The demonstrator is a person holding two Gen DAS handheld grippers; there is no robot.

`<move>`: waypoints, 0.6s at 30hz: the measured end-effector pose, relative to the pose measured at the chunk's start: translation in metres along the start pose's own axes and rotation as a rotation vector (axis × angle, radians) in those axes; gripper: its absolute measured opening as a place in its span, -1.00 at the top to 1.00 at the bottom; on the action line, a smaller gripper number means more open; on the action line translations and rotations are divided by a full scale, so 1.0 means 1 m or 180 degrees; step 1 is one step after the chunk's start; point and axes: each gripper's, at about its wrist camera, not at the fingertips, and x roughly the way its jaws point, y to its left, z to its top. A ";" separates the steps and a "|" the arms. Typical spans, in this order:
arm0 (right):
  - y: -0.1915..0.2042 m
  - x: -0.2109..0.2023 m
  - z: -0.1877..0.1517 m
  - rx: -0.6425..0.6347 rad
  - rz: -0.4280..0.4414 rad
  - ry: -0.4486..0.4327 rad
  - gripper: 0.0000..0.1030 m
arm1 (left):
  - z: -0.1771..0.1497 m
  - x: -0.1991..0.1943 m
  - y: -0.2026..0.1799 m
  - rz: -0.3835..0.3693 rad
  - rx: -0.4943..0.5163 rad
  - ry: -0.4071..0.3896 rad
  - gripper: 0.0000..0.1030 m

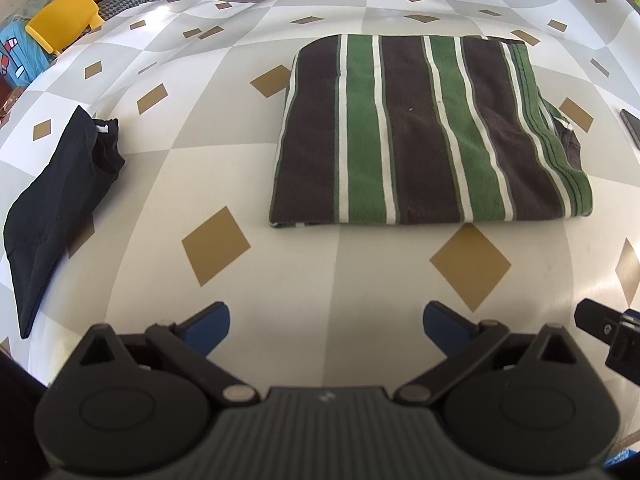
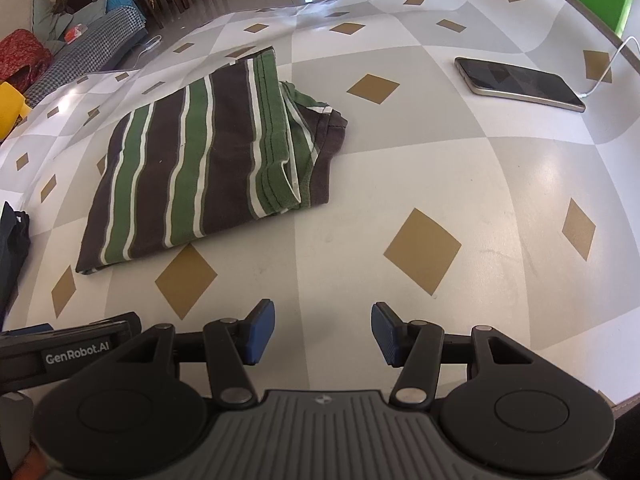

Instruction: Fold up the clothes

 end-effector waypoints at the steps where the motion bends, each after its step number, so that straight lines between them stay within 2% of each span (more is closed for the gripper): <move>1: 0.001 0.001 0.003 -0.0020 -0.0005 -0.0018 -0.02 | 0.003 0.000 0.000 0.0013 0.0003 -0.0020 -1.00; 5: 0.007 0.006 0.015 -0.0137 -0.0027 -0.0094 -0.02 | 0.013 0.008 -0.002 0.0030 -0.0026 -0.0007 -1.00; 18: 0.025 0.034 0.034 -0.0561 -0.0038 -0.0049 -0.02 | 0.030 0.028 0.002 0.0026 -0.0229 0.0050 -1.00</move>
